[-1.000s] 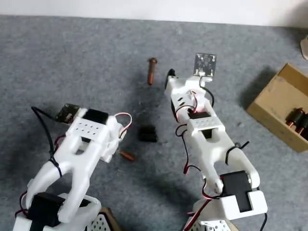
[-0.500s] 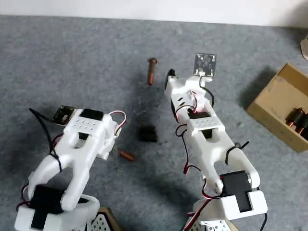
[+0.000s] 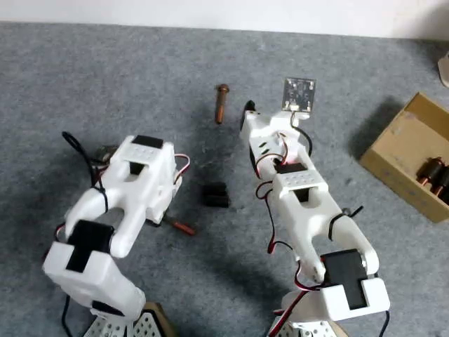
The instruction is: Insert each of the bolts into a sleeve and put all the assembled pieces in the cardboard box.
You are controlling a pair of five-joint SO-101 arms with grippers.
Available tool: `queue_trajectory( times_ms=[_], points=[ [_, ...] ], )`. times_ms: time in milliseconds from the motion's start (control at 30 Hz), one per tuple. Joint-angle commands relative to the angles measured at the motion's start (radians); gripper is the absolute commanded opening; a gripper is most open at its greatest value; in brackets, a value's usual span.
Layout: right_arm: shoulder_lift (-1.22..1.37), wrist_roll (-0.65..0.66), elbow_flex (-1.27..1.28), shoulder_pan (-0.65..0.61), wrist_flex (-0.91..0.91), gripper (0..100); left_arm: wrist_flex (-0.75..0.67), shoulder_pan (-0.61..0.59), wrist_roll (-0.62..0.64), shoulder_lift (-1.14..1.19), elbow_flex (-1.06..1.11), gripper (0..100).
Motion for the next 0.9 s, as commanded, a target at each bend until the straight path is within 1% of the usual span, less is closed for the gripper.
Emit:
queue_trajectory(
  times_ms=[0, 333, 433, 500, 600, 700, 867],
  points=[
    [-0.041, 0.014, -0.005, -0.008, -0.03, 27.9, 0.006, -0.013, 0.003, 0.025, -0.035, 13],
    [-0.041, 0.014, -0.005, -0.008, -0.03, 27.9, 0.014, -0.077, 0.005, 0.082, -0.116, 12],
    [-0.041, 0.014, -0.005, -0.008, -0.03, 27.9, 0.017, -0.094, 0.002, 0.081, -0.117, 6],
    [-0.041, 0.014, -0.005, -0.008, -0.03, 27.9, 0.061, -0.128, 0.0, 0.081, -0.145, 0],
    [-0.041, 0.014, -0.005, -0.008, -0.03, 27.9, 0.138, -0.174, 0.0, 0.09, -0.209, 1],
    [-0.041, 0.014, -0.005, -0.008, -0.031, 27.9, 0.164, -0.188, -0.006, 0.087, -0.229, 0],
    [-0.041, 0.014, -0.005, -0.008, -0.031, 27.9, 0.233, -0.17, -0.184, 0.084, -0.291, 0]
  ],
)
